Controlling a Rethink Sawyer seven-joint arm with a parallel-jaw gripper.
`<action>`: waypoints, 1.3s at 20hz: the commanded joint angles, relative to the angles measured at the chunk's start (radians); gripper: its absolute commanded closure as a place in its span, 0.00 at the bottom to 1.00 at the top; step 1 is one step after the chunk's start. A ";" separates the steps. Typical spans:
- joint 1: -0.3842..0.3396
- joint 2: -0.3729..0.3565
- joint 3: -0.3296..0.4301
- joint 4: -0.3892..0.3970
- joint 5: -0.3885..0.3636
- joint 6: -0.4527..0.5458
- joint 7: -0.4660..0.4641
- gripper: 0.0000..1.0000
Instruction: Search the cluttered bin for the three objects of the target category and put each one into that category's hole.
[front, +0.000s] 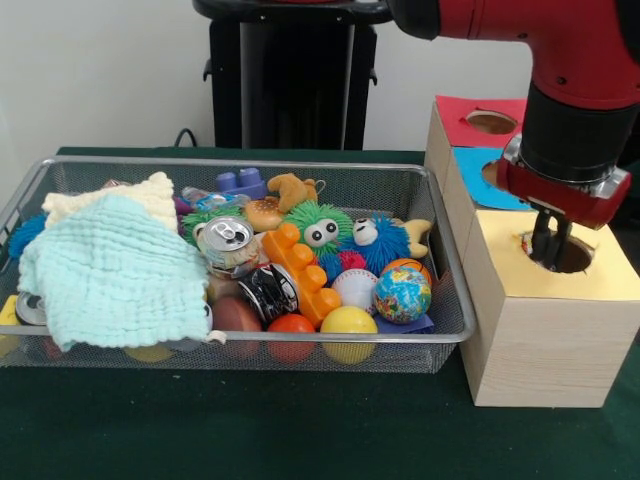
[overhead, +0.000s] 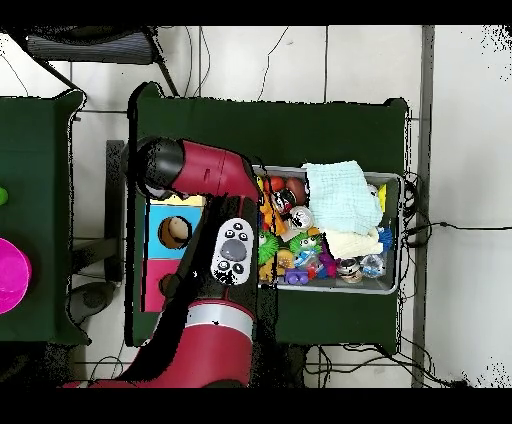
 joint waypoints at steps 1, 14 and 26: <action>-0.033 0.088 0.057 0.076 -0.044 0.010 0.094 1.00; -0.036 0.008 0.092 0.102 -0.031 -0.040 0.044 1.00; -0.059 -0.223 0.086 0.089 -0.018 0.119 0.011 1.00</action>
